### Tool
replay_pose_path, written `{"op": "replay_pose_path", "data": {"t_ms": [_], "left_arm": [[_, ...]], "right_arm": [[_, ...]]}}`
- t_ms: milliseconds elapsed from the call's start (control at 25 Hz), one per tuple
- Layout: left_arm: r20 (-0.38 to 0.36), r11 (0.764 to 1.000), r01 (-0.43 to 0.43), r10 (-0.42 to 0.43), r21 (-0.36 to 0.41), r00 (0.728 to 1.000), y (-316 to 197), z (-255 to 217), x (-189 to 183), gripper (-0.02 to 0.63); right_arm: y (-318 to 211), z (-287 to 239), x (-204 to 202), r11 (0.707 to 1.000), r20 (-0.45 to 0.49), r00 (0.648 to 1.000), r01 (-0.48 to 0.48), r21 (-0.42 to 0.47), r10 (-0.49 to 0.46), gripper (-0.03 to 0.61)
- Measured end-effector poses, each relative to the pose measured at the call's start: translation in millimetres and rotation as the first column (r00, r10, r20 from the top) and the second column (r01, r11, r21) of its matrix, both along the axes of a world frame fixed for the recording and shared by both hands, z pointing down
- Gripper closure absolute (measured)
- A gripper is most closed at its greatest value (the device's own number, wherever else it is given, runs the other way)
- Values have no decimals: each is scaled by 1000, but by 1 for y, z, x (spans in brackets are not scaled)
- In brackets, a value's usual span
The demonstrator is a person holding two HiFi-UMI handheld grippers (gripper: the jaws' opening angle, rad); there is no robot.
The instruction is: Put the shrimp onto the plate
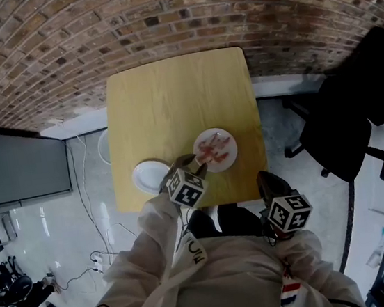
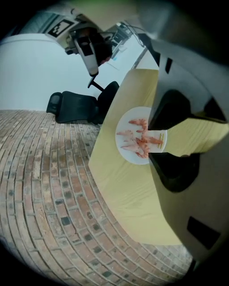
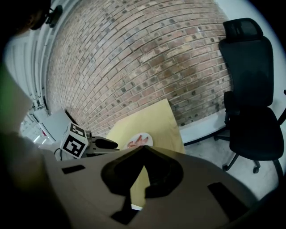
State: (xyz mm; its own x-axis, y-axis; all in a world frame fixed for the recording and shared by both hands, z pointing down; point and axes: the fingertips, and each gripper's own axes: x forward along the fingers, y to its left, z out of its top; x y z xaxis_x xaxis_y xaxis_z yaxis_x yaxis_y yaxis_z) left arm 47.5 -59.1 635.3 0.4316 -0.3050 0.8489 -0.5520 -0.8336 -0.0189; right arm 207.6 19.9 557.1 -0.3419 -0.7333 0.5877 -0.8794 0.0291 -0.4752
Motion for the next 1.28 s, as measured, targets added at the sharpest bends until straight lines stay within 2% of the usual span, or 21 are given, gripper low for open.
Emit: {"op": "replay_pose_path", "data": {"t_ms": [160, 280, 400, 640, 1000, 1280], "left_arm": [[-54, 998, 44, -42, 40, 998, 2, -27, -24, 457], [-97, 991, 108, -99, 85, 990, 4, -51, -46, 474], [-156, 977, 173, -152, 126, 976, 5, -76, -71, 499], [-253, 941, 289, -240, 177, 937, 22, -111, -129, 555], [-336, 894, 379, -289, 241, 896, 53, -154, -202, 572], [-385, 864, 437, -326, 251, 864, 75, -169, -236, 580]], "right_arm": [[2, -9, -27, 1000, -10, 1000, 21, 17, -21, 555], [1, -25, -48, 997, -62, 997, 52, 49, -49, 555], [-4, -45, -72, 991, -101, 992, 81, 103, -71, 555], [1, -74, -123, 981, -111, 991, 92, 174, -73, 555], [24, -100, -191, 968, -124, 991, 82, 236, -53, 555], [40, -115, -225, 957, -140, 989, 78, 278, -40, 555]]}}
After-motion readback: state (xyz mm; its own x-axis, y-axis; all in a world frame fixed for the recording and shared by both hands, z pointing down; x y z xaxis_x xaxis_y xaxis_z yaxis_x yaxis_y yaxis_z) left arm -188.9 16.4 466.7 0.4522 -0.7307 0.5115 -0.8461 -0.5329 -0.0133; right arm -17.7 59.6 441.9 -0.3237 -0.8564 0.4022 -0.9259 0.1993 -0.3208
